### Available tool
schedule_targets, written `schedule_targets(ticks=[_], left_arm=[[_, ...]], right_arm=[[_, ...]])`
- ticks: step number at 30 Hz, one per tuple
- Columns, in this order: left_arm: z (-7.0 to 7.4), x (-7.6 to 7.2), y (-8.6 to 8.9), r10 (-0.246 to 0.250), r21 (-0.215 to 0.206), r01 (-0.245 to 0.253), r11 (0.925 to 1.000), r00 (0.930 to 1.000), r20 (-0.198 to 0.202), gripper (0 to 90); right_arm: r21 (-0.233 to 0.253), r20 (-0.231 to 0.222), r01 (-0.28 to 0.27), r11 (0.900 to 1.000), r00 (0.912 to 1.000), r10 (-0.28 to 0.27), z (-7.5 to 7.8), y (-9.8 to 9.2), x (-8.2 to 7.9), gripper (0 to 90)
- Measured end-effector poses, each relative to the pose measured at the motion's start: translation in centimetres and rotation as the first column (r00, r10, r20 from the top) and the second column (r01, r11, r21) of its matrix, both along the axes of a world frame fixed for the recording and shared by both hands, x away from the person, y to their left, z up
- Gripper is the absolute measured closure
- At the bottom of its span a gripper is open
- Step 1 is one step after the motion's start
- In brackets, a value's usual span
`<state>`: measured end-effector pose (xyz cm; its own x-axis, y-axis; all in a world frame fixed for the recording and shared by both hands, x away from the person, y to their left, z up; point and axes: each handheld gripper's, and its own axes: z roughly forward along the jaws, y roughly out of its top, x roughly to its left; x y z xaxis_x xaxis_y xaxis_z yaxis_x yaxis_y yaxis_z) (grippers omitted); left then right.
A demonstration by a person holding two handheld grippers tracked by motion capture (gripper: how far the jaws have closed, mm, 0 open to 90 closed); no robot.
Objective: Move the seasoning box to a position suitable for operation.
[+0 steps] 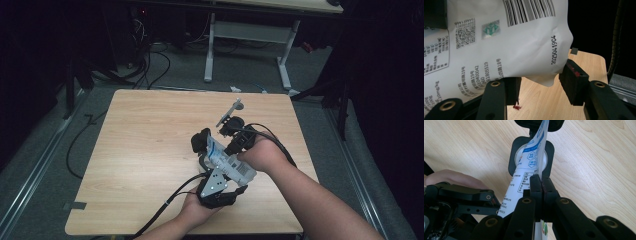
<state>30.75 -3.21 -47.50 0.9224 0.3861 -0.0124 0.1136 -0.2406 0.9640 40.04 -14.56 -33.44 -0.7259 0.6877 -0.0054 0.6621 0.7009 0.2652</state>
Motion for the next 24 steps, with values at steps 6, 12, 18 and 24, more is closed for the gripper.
schedule_targets(ticks=[6,12,18,24], left_arm=[[0.00,0.07,0.03,0.002,-0.001,-0.002,1.0000,1.0000,0.000,53.4],[0.06,0.07,0.09,0.002,-0.004,-0.002,1.0000,1.0000,0.003,53.5],[0.14,0.08,0.14,0.003,-0.007,-0.003,1.0000,1.0000,0.003,53.5],[0.16,0.10,0.19,0.003,-0.006,-0.003,1.0000,1.0000,0.007,53.6]], right_arm=[[-0.002,0.000,0.002,1.000,1.0000,-0.002,-0.14,0.17,0.12,89.6],[0.001,0.001,-0.001,1.000,1.0000,0.001,-0.05,0.17,0.14,89.6],[0.003,0.005,-0.002,1.000,1.0000,0.002,0.06,0.21,0.10,89.5],[0.004,0.004,0.004,1.000,1.0000,-0.004,0.15,0.24,0.07,89.6]])
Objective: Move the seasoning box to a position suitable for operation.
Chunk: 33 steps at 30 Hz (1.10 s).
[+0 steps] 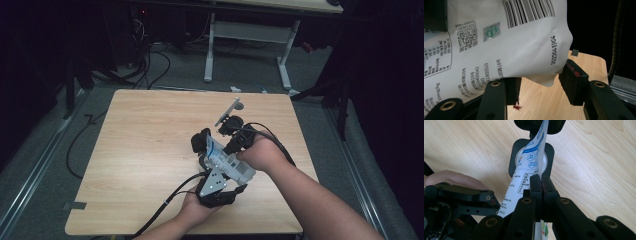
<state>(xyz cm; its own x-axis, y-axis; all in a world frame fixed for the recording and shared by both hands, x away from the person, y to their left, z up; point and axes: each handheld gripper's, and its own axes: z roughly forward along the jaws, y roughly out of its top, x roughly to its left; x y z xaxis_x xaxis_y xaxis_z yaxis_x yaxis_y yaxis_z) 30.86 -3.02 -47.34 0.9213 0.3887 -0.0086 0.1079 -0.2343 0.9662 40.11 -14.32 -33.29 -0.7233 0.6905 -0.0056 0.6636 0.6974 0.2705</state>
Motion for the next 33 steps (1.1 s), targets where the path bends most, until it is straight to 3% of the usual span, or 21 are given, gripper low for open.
schedule_targets(ticks=[25,33], left_arm=[[0.07,0.14,0.11,0.002,-0.010,-0.002,0.9999,1.0000,0.000,53.7],[-0.83,0.17,-0.01,-0.003,0.025,0.002,0.9997,1.0000,0.008,53.8]], right_arm=[[0.005,0.005,-0.001,1.000,1.0000,0.001,0.26,0.03,0.11,89.6],[0.016,0.007,-0.001,1.000,1.0000,0.001,0.06,-0.51,-0.21,89.6]])
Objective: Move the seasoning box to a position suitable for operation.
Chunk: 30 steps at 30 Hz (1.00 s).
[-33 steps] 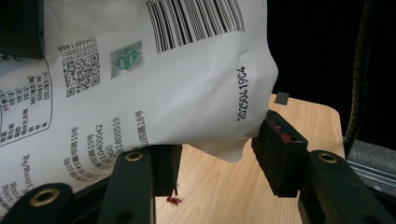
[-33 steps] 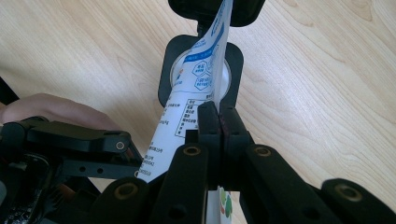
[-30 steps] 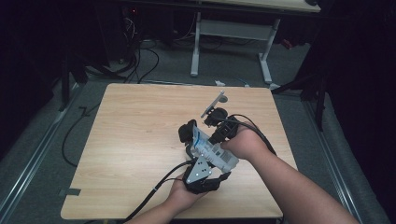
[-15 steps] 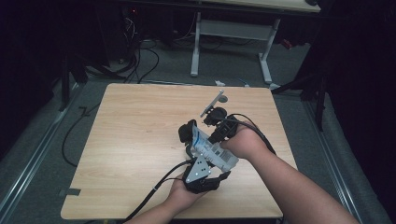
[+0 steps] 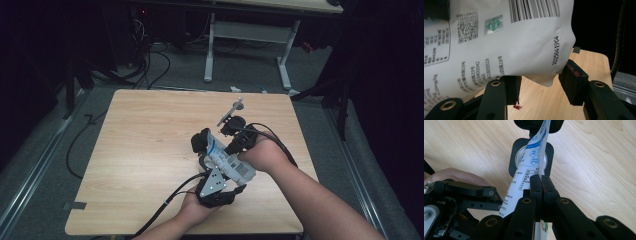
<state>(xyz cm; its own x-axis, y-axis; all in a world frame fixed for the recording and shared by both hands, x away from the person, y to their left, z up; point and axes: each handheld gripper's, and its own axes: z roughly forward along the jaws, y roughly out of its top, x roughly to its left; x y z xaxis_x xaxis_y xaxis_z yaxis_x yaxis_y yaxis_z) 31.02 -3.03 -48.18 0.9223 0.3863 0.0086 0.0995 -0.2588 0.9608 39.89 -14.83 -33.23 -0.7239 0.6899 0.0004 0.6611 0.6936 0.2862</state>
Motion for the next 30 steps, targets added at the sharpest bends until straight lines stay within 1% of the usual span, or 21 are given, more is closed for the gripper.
schedule_targets(ticks=[1,3,5,6,7,10,11,15,20,22,24,25,26,27,28,30], left_arm=[[-0.1,0.0,0.0,-0.003,0.006,0.003,1.0000,1.0000,-0.001,53.8],[-0.4,-0.2,-0.1,-0.006,0.022,0.006,0.9997,1.0000,0.004,53.7],[-0.8,-0.3,-0.2,-0.004,0.030,0.004,0.9995,1.0000,0.001,53.7],[-0.9,-0.4,-0.2,-0.004,0.034,0.004,0.9994,1.0000,0.001,53.7],[-1.0,-0.4,-0.2,-0.003,0.041,0.002,0.9991,1.0000,0.003,53.7],[-1.3,-0.5,0.0,-0.003,0.055,0.003,0.9985,1.0000,0.005,53.6],[-1.3,-0.5,0.0,-0.002,0.061,0.002,0.9981,1.0000,0.005,53.6],[-1.7,-0.4,0.2,0.003,0.070,-0.003,0.9976,1.0000,-0.003,53.6],[-2.1,-0.3,0.5,0.004,0.081,-0.003,0.9967,0.9999,-0.012,53.6],[-2.3,-0.1,0.6,0.012,0.093,-0.010,0.9956,0.9997,-0.020,54.1],[-2.5,0.0,0.8,0.019,0.100,-0.016,0.9949,0.9996,-0.022,54.9],[-2.7,0.1,0.8,0.023,0.104,-0.020,0.9944,0.9994,-0.026,55.4],[-2.7,0.1,0.9,0.025,0.104,-0.022,0.9943,0.9992,-0.030,55.9],[-2.8,0.1,0.9,0.028,0.106,-0.025,0.9941,0.9991,-0.031,56.2],[-2.8,0.1,0.9,0.029,0.107,-0.025,0.9939,0.9991,-0.031,56.4],[-2.9,0.2,0.9,0.026,0.112,-0.022,0.9935,0.9992,-0.031,56.4]], right_arm=[[0.003,-0.002,0.012,1.000,0.9999,-0.012,-0.2,-0.2,-0.2,89.6],[0.008,-0.006,0.012,1.000,0.9999,-0.012,-0.5,-0.3,-0.4,89.6],[0.015,-0.012,0.015,1.000,0.9998,-0.015,-0.7,-0.5,-0.6,89.6],[0.014,-0.009,0.008,1.000,0.9999,-0.008,-0.8,-0.6,-0.7,89.6],[0.017,-0.020,0.028,0.999,0.9994,-0.028,-0.9,-0.5,-0.9,89.6],[0.019,-0.016,0.008,1.000,0.9998,-0.008,-1.0,-0.8,-1.0,89.5],[0.018,-0.019,0.010,1.000,0.9998,-0.010,-1.0,-0.9,-1.1,89.5],[0.021,-0.025,0.016,1.000,0.9996,-0.015,-0.9,-1.3,-1.2,89.5],[0.022,-0.042,0.044,0.999,0.9982,-0.043,-1.0,-1.4,-1.4,89.5],[0.019,-0.032,0.038,0.999,0.9988,-0.038,-1.0,-1.5,-1.4,89.5],[0.023,-0.038,0.042,0.999,0.9984,-0.042,-0.9,-1.5,-1.6,89.4],[0.022,-0.037,0.042,0.999,0.9985,-0.041,-0.9,-1.5,-1.6,89.4],[0.025,-0.031,0.030,0.999,0.9991,-0.029,-0.9,-1.6,-1.6,89.4],[0.028,-0.038,0.040,0.999,0.9985,-0.039,-0.9,-1.6,-1.7,89.4],[0.028,-0.033,0.035,0.999,0.9989,-0.034,-0.9,-1.7,-1.7,89.4],[0.033,-0.046,0.056,0.998,0.9975,-0.054,-0.9,-1.6,-1.9,89.4]])
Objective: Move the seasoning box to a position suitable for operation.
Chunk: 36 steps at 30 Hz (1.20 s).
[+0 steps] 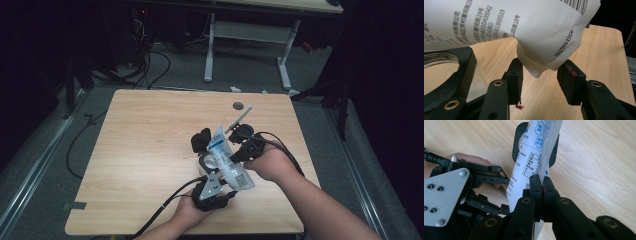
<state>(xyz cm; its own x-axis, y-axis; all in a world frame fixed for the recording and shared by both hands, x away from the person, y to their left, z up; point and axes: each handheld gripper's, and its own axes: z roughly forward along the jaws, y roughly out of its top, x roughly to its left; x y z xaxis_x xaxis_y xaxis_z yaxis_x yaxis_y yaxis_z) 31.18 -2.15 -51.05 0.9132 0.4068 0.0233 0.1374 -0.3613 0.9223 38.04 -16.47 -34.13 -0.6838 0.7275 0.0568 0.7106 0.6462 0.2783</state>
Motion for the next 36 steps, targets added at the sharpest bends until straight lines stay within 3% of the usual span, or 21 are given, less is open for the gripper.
schedule_targets(ticks=[27,36], left_arm=[[-0.9,0.9,0.3,0.035,0.023,-0.034,0.9992,0.9987,-0.037,56.8],[-1.0,0.8,0.9,0.040,0.049,-0.039,0.9981,0.9985,-0.037,54.5]], right_arm=[[0.031,-0.008,0.007,1.000,0.9999,-0.006,-0.2,-0.9,-0.5,89.2],[0.038,0.005,0.002,0.999,1.0000,-0.002,-0.1,-1.3,-0.7,89.4]])
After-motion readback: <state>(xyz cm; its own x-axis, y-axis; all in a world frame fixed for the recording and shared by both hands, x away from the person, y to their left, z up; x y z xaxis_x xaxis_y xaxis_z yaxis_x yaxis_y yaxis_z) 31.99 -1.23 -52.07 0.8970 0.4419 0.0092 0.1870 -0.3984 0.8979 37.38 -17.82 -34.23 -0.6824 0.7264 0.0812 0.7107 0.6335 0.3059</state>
